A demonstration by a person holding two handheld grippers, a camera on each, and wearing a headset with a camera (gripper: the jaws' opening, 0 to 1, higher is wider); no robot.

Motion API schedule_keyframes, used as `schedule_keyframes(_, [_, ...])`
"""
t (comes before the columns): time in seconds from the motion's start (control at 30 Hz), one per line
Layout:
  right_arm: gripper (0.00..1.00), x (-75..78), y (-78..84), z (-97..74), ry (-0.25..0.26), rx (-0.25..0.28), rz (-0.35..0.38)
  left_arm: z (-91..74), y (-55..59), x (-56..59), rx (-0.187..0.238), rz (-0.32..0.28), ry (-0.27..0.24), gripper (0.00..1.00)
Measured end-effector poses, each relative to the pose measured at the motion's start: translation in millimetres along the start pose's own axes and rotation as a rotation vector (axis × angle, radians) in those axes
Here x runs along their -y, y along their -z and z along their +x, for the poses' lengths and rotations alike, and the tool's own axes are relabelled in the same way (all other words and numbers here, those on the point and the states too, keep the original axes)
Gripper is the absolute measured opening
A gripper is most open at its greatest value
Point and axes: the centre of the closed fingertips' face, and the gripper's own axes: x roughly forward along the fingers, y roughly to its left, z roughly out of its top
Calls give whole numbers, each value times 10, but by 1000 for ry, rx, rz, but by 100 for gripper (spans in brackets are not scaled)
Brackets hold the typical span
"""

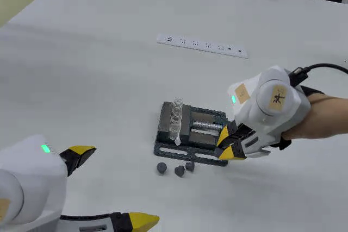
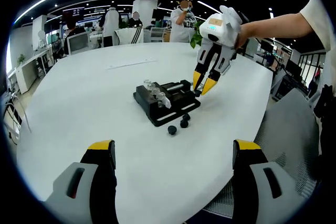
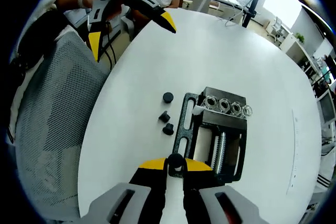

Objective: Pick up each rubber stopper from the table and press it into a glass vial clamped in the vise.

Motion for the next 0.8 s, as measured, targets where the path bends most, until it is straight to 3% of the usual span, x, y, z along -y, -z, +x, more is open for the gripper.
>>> schedule_keyframes(0.13, [7,182,-111,-122,21,1,-15,4,-23,-43,10,-1,-1,91])
schedule_keyframes(0.23, [7,338,-275,-184,32,58,-4,14,-35,-61,18,0,-3,91])
schedule_keyframes(0.8, [6,958,-611,-270,57,50,-32,86,-59,-217,26,-13,2,91])
